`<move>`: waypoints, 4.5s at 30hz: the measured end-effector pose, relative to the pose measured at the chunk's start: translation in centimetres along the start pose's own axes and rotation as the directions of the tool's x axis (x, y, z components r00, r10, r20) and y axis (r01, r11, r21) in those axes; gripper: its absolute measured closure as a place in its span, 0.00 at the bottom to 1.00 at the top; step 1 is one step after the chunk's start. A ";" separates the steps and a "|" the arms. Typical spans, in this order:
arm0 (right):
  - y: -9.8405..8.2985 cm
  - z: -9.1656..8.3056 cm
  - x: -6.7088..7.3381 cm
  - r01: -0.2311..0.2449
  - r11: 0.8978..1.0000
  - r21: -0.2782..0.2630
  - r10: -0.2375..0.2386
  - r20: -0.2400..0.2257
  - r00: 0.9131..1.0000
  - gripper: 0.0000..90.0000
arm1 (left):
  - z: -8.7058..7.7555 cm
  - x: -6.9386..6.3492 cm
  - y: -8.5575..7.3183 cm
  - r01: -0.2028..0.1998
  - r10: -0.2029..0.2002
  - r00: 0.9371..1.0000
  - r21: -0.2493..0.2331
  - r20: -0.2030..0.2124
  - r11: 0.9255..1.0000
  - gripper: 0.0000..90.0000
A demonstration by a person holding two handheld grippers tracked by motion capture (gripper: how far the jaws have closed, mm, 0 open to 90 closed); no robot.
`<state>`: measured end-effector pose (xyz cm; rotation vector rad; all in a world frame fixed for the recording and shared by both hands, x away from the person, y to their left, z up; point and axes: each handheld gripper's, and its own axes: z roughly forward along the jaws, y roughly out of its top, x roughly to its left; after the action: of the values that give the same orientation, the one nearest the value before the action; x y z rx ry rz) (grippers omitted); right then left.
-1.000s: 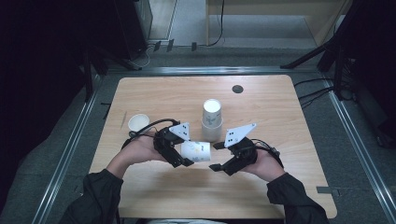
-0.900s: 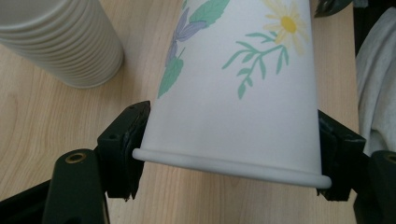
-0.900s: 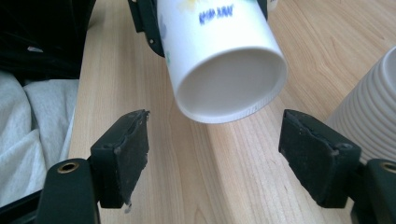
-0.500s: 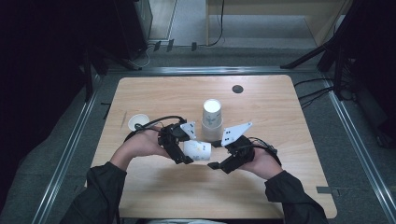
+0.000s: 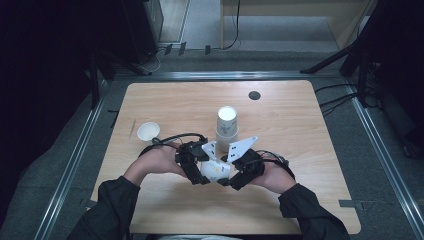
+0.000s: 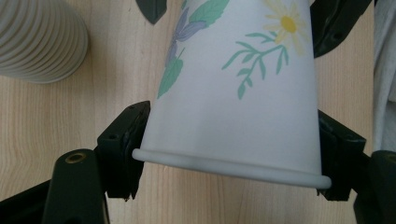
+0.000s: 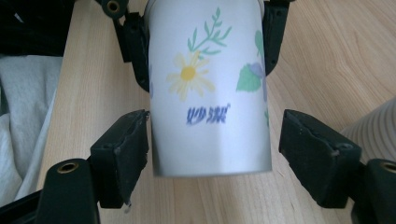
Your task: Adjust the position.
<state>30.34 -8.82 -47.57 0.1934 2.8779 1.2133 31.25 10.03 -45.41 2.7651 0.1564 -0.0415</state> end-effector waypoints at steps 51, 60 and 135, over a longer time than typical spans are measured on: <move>0.4 -2.4 -0.4 -0.033 0.987 -0.156 0.020 -0.081 0.996 0.39 | -2.8 -0.7 -2.9 0.128 -0.127 0.991 -0.433 0.033 0.892 0.15; 0.3 -2.2 -0.6 -0.051 0.988 -0.145 0.037 -0.095 0.995 0.39 | -2.8 -0.6 -3.1 0.120 -0.115 0.993 -0.431 0.036 0.894 0.25; -0.3 -0.7 -1.1 -0.029 0.996 -0.084 0.027 -0.030 0.999 0.38 | -3.6 -0.8 -2.2 0.133 -0.158 0.987 -0.351 -0.042 0.927 0.16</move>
<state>31.38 -9.66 -47.35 0.2176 2.8499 1.3508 30.27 13.31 -42.85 2.3972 0.3531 0.0411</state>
